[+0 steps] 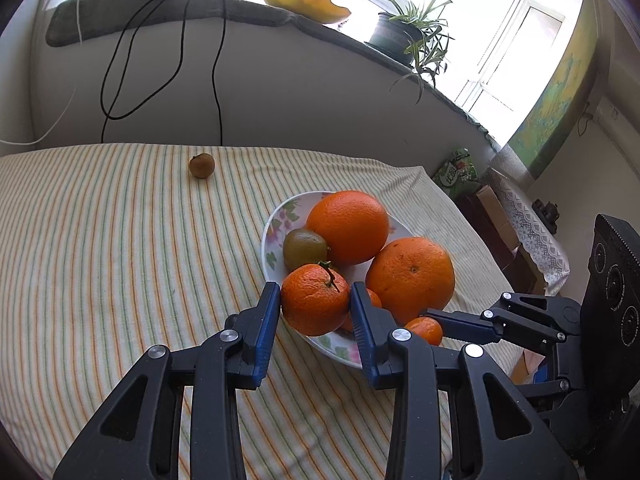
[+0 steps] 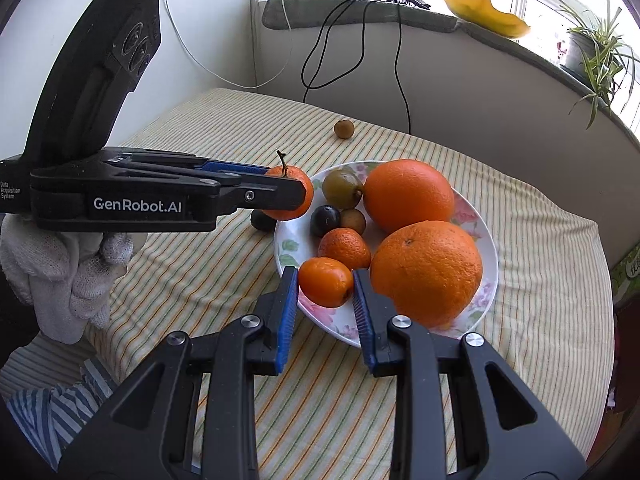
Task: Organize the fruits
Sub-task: 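Carry both tangerines over the plate with both tools, then open the right tool onto the plate while the left tool releases its tangerine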
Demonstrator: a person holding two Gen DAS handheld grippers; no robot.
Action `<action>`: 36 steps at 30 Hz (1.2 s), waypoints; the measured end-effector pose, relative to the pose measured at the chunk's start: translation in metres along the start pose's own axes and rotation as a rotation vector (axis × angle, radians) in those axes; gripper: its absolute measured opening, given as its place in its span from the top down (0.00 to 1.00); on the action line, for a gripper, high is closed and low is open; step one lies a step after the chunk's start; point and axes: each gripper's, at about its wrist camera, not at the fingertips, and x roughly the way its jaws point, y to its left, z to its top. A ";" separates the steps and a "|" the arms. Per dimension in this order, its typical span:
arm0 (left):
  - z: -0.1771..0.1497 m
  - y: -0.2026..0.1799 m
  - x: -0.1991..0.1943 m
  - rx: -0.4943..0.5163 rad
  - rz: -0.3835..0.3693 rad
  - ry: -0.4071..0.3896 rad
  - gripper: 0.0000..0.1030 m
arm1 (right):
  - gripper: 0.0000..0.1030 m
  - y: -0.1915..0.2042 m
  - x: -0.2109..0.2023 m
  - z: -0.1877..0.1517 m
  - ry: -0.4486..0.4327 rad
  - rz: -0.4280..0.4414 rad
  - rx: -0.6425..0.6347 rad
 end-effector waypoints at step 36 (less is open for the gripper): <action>0.002 -0.021 0.004 0.056 0.024 -0.001 0.54 | 0.53 0.003 -0.001 0.002 -0.025 -0.038 -0.040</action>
